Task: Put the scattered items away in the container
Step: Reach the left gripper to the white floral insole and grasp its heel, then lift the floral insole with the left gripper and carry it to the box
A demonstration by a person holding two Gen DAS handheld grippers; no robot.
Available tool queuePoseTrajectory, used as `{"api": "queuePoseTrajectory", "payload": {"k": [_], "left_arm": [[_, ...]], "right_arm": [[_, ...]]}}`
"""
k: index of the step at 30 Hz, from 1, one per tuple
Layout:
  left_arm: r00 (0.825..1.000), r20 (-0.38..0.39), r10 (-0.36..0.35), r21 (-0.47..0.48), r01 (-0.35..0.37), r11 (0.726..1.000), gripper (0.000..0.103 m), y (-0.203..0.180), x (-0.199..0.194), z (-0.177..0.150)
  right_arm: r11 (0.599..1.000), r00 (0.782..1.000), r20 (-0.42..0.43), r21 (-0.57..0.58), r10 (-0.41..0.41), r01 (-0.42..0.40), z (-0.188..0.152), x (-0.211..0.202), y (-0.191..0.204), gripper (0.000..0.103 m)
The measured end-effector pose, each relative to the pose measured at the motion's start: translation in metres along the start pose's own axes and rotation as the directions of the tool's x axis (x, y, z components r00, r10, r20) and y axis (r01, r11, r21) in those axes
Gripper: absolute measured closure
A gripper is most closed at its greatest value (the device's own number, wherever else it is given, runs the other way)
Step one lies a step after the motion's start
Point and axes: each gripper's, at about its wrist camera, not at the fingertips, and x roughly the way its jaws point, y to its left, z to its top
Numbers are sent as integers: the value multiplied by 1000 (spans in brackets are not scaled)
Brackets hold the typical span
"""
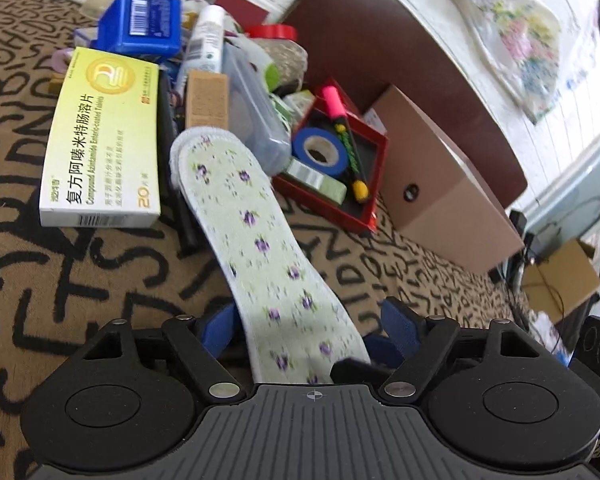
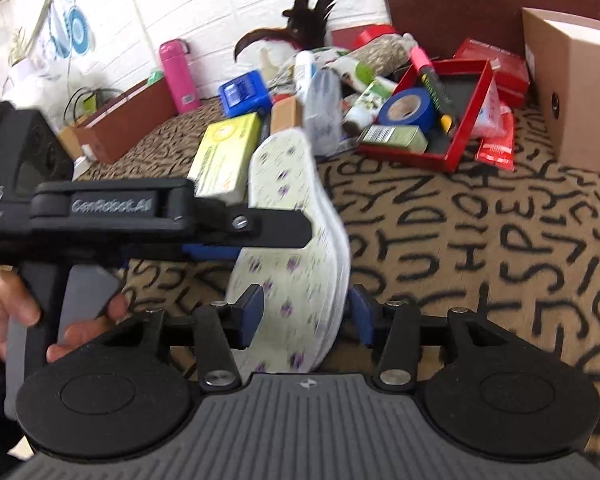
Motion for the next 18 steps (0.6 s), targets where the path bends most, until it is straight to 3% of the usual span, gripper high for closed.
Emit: {"api": "queuePoseTrajectory", "payload": {"k": [5,9,13,18], "left_arm": [[1000,1,10,8,-10,1000,19,0,13,11],[999,-9,45,34,-45,998,38,-1,11,11],[1000,-7,3,-10,-3,1000,39,11,7,8],[1000,0,13,6,-13,1000,40,8,13,10]], "right_arm": [[1000,1000,1,-2,-10,10,18,18,-6,50],[1000,1000,-29,6,7,-6,23,32,-7,55],[1000,999,-30,17,18,-18,18,25,-8,64],[998,999,-36,58,39,-37,21,30,-13,61]]}}
